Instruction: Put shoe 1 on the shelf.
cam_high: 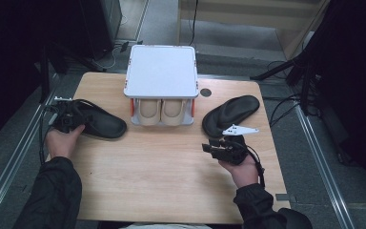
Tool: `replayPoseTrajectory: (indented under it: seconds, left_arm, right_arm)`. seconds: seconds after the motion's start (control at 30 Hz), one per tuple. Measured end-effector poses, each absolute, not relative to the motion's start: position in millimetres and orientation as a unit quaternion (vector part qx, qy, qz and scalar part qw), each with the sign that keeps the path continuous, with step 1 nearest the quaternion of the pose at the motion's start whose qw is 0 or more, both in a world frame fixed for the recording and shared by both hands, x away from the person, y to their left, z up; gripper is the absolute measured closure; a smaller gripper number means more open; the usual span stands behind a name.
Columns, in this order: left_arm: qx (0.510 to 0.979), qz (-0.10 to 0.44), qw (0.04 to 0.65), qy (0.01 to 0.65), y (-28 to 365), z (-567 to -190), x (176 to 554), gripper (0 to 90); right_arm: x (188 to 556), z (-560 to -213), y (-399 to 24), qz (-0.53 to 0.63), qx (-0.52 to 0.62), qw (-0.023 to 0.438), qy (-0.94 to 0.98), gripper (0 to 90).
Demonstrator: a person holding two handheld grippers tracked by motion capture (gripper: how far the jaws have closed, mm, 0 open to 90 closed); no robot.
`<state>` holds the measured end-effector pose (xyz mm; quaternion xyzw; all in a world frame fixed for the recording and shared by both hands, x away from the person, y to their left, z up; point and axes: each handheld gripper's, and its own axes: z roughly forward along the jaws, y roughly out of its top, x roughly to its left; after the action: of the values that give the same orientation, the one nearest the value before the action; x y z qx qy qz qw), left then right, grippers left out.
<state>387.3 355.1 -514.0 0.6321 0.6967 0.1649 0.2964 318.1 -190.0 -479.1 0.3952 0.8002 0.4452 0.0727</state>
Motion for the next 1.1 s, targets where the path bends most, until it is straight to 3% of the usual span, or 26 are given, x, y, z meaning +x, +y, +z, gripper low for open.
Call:
replayPoseTrajectory:
  seconds: [0.47,0.87,1.1]
  left_arm:
    - [0.639,0.172,0.279,0.696,353,-513,392,45.5]
    - [0.628,0.152,0.292,0.705,361,-510,391,69.0]
    - [0.623,0.13,0.305,0.708,366,-507,390,70.7]
  right_arm:
    - [318,-479,-190,0.444,0.394,0.077,0.801,59.9]
    - [318,-478,-190,0.444,0.394,0.08,0.801,59.9]
    - [318,-478,-190,0.444,0.395,0.078,0.8,59.9]
